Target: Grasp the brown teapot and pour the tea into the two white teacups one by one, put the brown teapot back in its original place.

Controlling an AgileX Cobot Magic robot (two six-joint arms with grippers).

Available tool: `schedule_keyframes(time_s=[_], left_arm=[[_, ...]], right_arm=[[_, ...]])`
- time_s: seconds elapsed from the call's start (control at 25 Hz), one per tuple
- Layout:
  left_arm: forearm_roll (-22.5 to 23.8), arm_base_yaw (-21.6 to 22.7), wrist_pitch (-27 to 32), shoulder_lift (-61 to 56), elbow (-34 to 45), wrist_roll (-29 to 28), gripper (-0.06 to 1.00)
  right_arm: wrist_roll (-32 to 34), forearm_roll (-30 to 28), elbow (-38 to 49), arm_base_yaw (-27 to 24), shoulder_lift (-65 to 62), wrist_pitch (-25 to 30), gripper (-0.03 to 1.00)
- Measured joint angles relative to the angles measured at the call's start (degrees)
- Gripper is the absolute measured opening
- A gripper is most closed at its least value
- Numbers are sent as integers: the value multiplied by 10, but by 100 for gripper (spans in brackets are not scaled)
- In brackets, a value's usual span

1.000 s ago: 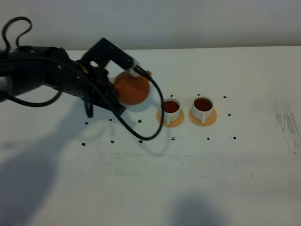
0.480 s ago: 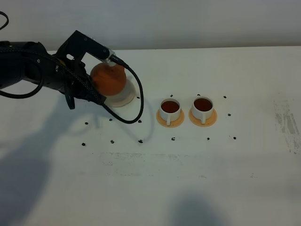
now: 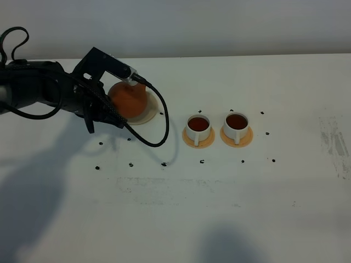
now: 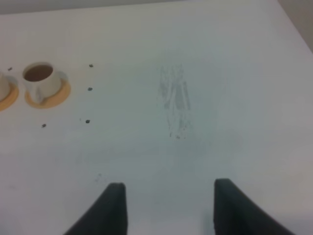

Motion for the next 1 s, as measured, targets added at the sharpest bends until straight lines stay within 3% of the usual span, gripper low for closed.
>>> schedule_keyframes(time_s=[1.0], left_arm=[[-1, 7, -44, 29, -4, -16, 8]], right_arm=[[0, 0, 0, 0, 0, 0, 43]])
